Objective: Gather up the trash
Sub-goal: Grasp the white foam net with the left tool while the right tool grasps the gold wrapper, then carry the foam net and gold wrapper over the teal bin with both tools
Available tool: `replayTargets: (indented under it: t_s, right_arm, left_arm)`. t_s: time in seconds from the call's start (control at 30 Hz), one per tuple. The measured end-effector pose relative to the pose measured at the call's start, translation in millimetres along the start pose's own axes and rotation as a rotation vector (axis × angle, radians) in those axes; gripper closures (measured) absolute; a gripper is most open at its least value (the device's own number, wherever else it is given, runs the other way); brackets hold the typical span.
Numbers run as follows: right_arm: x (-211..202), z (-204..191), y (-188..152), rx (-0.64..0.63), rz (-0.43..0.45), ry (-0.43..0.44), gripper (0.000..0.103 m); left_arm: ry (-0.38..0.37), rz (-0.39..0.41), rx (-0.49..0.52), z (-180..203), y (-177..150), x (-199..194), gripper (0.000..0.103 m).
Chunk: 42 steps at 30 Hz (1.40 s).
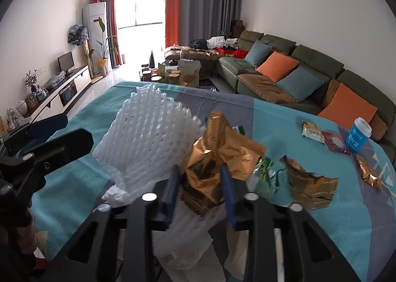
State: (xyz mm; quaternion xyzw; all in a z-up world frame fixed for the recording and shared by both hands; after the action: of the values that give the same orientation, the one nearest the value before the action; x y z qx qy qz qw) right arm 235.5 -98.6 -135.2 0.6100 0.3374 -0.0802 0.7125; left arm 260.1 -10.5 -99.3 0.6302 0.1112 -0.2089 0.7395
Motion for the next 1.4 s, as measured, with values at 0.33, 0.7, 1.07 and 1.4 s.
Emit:
replayTargets:
  t_s: [0.33,0.7,1.07,1.4]
  right_arm:
    - [-0.6,2.1,-6.4,0.077,-0.012,0.053,0.093]
    - [-2.3,4.7,-6.5,0.119,-0.006,0.074,0.094]
    - [-6.4,5.5,-5.6,0.124,0.015,0.065,0.095]
    - [-32.7,14.1,18.5,0.128,0.120,0.026,0.095]
  left_arm:
    - [-0.173,-0.105,-0.062,33.8,-7.2,34.1,0.005]
    - [-0.239,-0.166,-0.142,41.1,-14.0,54.7,0.039]
    - [-0.239,-0.191,-0.143,37.7,-24.9,61.7,0.086]
    - [-0.282,-0.062,-0.171,33.3,9.1,25.9,0.090]
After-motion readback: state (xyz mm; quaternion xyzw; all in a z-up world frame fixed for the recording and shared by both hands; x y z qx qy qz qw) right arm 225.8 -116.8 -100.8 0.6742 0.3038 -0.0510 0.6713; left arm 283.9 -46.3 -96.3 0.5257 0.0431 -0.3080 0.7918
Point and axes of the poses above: each gripper's, at about its wrist camera, not at the fingertips, and x roughly the way its jaws point, z to its right, y to its top, the point moved 10 cm from there along x, roughly the way its jaws point, and after that the axes turned 5 degrees about z, right-handed, at the moved point
